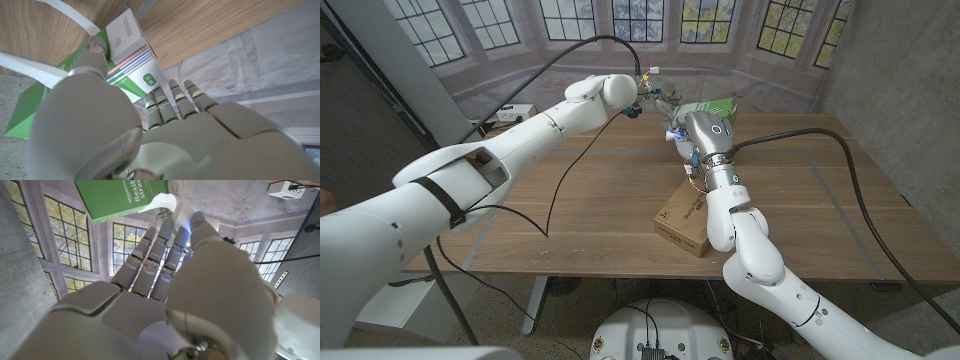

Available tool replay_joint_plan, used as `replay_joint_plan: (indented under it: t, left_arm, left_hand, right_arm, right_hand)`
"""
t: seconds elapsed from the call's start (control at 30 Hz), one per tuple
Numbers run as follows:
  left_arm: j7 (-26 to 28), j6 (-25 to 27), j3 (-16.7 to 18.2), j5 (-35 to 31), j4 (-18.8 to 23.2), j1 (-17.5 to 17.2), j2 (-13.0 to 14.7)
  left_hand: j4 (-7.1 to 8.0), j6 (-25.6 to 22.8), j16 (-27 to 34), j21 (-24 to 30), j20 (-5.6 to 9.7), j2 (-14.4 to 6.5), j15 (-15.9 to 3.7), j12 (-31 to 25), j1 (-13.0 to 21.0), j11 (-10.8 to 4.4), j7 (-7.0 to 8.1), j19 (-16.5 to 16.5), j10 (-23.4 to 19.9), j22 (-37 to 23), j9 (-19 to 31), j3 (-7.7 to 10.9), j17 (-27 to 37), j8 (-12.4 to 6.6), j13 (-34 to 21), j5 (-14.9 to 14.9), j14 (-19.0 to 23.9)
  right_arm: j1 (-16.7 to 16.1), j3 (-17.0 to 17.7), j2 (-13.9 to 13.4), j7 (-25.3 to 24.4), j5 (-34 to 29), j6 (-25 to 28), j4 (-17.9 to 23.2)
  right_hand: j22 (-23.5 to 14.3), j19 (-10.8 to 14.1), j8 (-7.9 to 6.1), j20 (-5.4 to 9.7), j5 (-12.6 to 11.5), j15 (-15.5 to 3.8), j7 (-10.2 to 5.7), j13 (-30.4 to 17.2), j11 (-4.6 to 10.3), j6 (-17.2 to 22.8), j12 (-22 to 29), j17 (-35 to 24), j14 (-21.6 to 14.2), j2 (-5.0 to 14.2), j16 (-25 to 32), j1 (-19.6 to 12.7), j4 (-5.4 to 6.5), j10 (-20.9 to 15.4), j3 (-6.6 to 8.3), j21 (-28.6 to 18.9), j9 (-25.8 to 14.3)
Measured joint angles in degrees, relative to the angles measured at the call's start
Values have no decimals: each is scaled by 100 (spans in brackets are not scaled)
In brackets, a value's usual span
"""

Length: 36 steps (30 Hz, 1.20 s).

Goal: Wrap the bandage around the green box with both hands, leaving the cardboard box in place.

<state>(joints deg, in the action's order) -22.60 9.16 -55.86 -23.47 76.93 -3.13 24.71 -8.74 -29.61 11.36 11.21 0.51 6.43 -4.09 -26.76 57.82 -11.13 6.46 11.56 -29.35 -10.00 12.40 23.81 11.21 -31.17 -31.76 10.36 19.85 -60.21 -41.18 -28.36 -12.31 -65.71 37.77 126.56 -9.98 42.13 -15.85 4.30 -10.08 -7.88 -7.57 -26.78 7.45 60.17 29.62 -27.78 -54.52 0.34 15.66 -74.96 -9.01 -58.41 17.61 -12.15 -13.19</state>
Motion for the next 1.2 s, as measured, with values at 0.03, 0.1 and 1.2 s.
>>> replay_joint_plan:
  t: [0.03,0.1,1.2]
  left_arm:
    - [0,0,0,0,3,2,0]
    - [-13,14,7,-6,32,15,9]
    - [-93,-82,104,-80,120,196,95]
  left_hand:
    - [5,0,0,0,0,0,0,5,0,0,0,0,0,0,0,5,0,0,0,0,0]
    - [5,0,0,0,0,0,0,5,0,0,0,0,0,0,0,5,0,0,0,0,0]
    - [5,0,0,0,-21,0,-1,27,0,0,0,-21,0,0,-1,6,0,0,-26,0,0]
  right_arm:
    - [0,0,0,2,15,8,0]
    - [-3,-16,12,10,37,22,-29]
    - [202,-281,94,235,317,467,-437]
  right_hand:
    - [0,0,0,0,0,0,0,0,1,0,0,0,0,7,0,-7,0,1,0,0,0]
    - [0,0,1,0,18,0,22,0,8,22,-1,0,0,15,0,-16,0,8,0,0,3]
    - [0,31,39,30,11,0,21,12,8,21,-12,-53,-40,36,-18,-39,-16,9,-47,0,-3]
